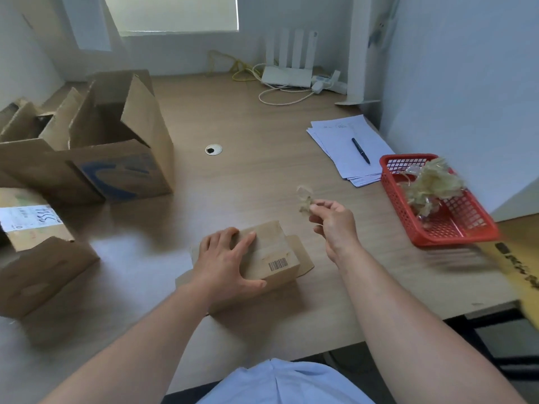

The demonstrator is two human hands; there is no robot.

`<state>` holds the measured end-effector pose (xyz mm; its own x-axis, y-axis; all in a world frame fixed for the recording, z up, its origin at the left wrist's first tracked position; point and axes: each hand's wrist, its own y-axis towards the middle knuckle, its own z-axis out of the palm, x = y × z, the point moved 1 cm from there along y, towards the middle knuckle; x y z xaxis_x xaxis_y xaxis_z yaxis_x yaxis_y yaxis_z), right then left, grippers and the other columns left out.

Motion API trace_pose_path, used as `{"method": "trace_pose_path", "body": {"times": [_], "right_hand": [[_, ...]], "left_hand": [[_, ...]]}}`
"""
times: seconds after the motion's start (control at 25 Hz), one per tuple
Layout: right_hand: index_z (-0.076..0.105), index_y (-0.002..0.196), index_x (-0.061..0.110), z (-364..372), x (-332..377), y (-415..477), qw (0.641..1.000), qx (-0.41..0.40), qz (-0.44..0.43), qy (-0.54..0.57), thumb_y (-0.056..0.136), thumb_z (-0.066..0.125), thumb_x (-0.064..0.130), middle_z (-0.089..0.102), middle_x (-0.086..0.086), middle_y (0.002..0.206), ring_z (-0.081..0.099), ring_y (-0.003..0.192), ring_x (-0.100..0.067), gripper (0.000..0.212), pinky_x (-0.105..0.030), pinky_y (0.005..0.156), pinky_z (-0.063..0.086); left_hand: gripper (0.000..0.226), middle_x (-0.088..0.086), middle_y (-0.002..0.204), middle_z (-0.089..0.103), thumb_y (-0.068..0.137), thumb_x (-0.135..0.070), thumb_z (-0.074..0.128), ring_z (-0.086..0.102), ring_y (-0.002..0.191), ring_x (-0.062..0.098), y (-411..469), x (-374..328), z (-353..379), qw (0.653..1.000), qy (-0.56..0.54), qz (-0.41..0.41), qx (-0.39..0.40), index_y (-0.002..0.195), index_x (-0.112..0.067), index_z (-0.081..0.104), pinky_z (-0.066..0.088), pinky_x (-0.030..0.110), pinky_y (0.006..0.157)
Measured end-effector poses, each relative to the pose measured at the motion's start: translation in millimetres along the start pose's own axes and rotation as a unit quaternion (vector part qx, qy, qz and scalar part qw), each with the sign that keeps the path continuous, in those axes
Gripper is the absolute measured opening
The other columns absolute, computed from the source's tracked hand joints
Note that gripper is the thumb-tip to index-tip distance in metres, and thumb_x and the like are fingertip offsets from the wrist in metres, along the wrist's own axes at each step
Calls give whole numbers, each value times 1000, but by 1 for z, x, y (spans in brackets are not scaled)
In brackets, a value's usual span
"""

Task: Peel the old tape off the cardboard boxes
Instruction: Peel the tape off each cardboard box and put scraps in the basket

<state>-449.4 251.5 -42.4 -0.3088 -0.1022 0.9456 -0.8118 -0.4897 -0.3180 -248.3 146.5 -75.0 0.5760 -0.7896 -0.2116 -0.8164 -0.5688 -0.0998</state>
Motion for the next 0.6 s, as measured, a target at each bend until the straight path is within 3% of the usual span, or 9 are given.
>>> {"method": "trace_pose_path", "body": {"times": [0.12,0.28,0.44,0.6], "right_hand": [[54,98,14,-63,21,31,997,-40,-48,-48,79,68,8,63,-1,85,58,70,-11,24,-23,61,43],[58,84,18,-149,45,81,973,-105,-113,-170,76,70,11,65,-1,88,57,80,-16,15,-29,73,43],[56,89,19,-211,62,119,916,-188,-181,-305,86,60,21,62,2,91,57,84,-20,5,-32,72,43],[56,103,10,-244,77,154,852,-245,-252,-388,91,53,21,60,-12,107,56,96,-30,16,-39,79,46]], "left_hand": [[112,-1,145,16,49,-90,34,10,134,20,34,-58,9,1000,10,25,-2,148,-39,16,-1,34,112],[108,-2,144,19,50,-89,38,12,133,20,75,-126,22,999,-2,45,-7,145,-41,19,0,32,111],[108,-2,143,20,50,-89,39,12,132,20,97,-164,30,999,1,40,-16,145,-40,22,0,32,111],[110,-6,142,16,48,-90,35,9,131,15,109,-183,32,1000,13,24,-14,145,-41,19,-2,30,110]]}}
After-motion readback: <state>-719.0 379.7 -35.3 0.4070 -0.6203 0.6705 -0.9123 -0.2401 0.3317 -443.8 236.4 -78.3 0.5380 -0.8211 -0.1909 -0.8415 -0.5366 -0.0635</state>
